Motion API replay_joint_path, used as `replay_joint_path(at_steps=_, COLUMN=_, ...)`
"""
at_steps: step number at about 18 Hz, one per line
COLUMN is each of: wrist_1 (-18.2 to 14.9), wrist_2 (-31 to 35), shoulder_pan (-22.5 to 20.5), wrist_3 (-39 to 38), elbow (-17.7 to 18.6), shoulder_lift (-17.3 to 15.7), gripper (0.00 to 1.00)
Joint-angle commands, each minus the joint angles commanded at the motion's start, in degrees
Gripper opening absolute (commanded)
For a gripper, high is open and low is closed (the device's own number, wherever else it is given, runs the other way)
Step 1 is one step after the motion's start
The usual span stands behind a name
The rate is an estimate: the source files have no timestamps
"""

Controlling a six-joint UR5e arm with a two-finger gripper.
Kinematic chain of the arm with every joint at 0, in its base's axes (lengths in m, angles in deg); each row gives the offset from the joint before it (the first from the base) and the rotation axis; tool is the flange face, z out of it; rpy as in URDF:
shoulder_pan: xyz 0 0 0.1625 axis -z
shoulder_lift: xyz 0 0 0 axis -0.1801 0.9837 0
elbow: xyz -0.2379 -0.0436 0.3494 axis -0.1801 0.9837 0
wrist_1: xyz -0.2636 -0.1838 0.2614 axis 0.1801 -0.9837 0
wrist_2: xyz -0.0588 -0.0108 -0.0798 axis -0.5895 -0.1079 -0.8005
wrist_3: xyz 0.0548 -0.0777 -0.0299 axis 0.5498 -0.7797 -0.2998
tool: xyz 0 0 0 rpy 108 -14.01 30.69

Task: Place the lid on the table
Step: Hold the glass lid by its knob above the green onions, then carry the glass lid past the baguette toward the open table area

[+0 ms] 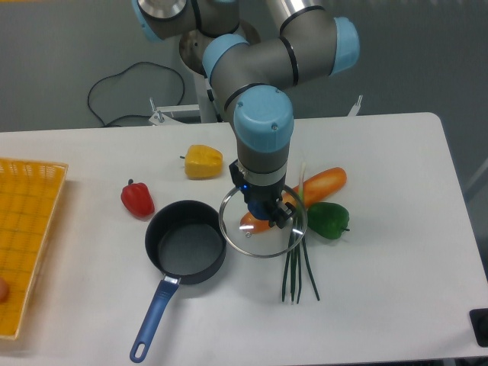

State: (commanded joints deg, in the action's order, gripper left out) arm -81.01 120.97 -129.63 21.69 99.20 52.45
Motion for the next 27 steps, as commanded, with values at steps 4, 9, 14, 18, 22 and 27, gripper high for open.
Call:
replay_joint_path(at_steps=4, wrist_1=0.3, wrist_2=0.1, shoulder_pan=-2.3, wrist_3=1.0, elbow=-1.1, shoulder_lift=1.0, gripper=0.49)
replay_joint_path(at_steps=9, wrist_1=0.4, wrist_2=1.1, shoulder_pan=-6.3, wrist_3=8.9, elbow=-1.1, shoulder_lift=1.5, gripper=0.49)
replay_joint_path(at_steps=14, wrist_1=5.1, wrist_2=1.9, shoulder_pan=-10.5, wrist_3=13.4, elbow=-1.1, shoulder_lift=4.0, gripper=0.48)
replay_joint_path(at_steps=18, wrist_1=6.0, wrist_2=2.0, shoulder_pan=-12.7, wrist_3=15.8, elbow=-2.2, shoulder_lift=5.7, gripper=0.49)
replay_joint_path(at_steps=22, wrist_1=7.6, wrist_2=1.9, shoulder_pan=-16.0, wrist_3=20.3, elbow=-2.1, shoulder_lift=6.8, gripper=0.49)
replay_joint_path(at_steps=27, wrist_1=8.3, wrist_2=1.9, shoulder_pan=-19.3, wrist_3=25.4, elbow=-2.1, shoulder_lift=8.5, gripper=0.49)
